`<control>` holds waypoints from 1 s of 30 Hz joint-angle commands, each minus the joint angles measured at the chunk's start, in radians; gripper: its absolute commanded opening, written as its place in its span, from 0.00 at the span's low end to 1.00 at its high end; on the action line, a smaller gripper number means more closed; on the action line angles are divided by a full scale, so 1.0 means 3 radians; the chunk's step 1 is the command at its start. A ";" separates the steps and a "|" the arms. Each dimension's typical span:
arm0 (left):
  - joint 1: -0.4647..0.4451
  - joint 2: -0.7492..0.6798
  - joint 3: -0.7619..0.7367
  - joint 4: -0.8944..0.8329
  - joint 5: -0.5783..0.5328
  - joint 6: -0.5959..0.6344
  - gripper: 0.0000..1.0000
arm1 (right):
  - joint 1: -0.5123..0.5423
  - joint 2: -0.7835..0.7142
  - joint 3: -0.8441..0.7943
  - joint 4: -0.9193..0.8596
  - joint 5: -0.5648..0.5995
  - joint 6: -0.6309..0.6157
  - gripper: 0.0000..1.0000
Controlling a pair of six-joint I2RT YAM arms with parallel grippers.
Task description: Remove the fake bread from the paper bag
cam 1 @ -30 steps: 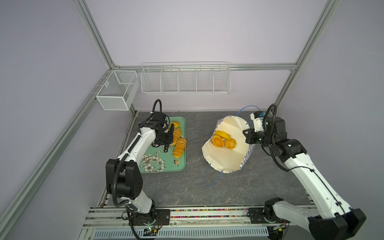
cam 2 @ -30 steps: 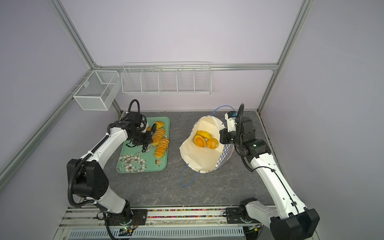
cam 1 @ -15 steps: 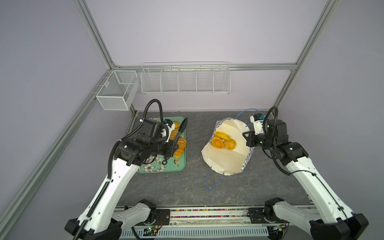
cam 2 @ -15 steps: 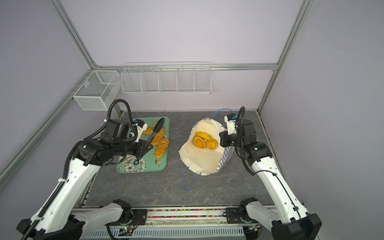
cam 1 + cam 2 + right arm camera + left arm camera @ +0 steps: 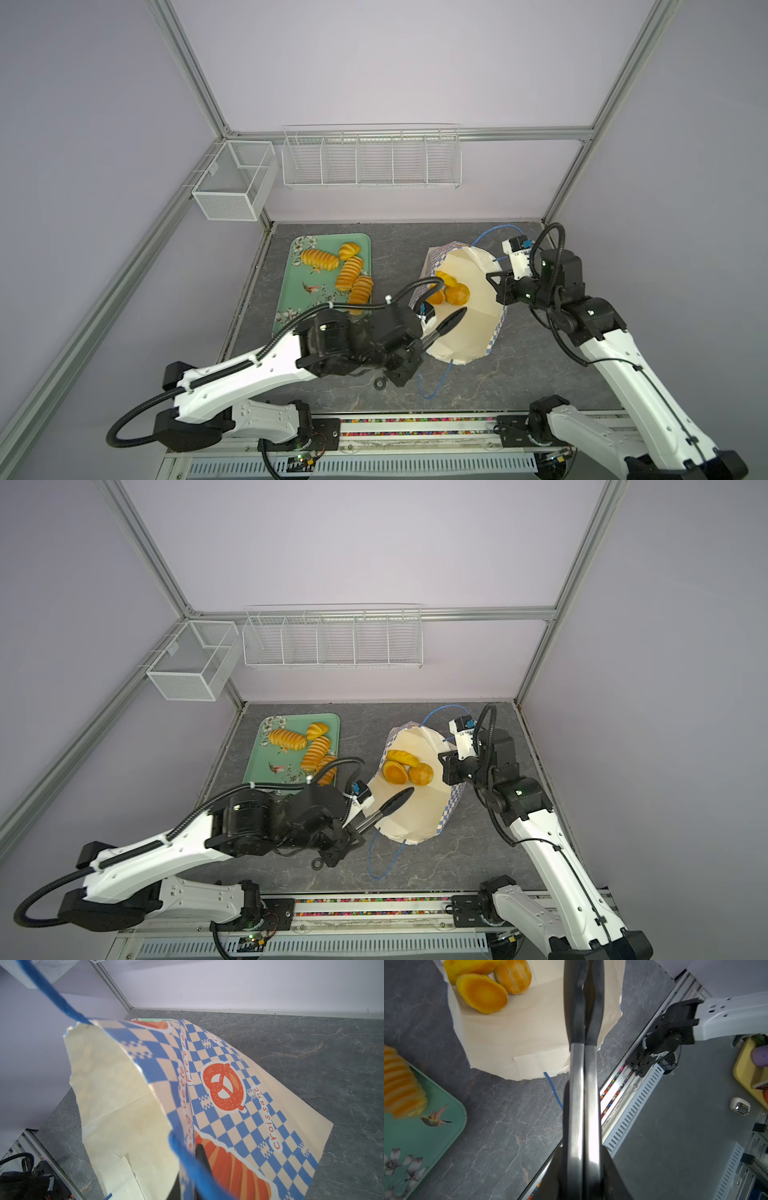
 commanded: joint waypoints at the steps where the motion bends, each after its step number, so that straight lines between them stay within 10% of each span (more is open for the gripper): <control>1: -0.0047 0.0324 0.0197 -0.0044 -0.0235 -0.0361 0.09 | -0.0008 -0.0112 -0.0074 0.0117 -0.0227 -0.0040 0.07; 5: -0.0019 0.0674 0.0368 -0.0006 -0.0623 -0.0781 0.13 | 0.0012 -0.0162 -0.0162 0.0129 -0.0247 0.0091 0.07; 13: 0.0429 0.1089 0.0352 0.0443 -0.0178 -0.1247 0.19 | 0.0174 -0.0298 -0.0421 0.0280 -0.0201 0.0419 0.08; 30: 0.0694 0.1337 0.0265 0.1517 0.0274 -0.2019 0.37 | 0.0594 -0.0798 -0.0579 0.0400 0.1268 0.0571 0.07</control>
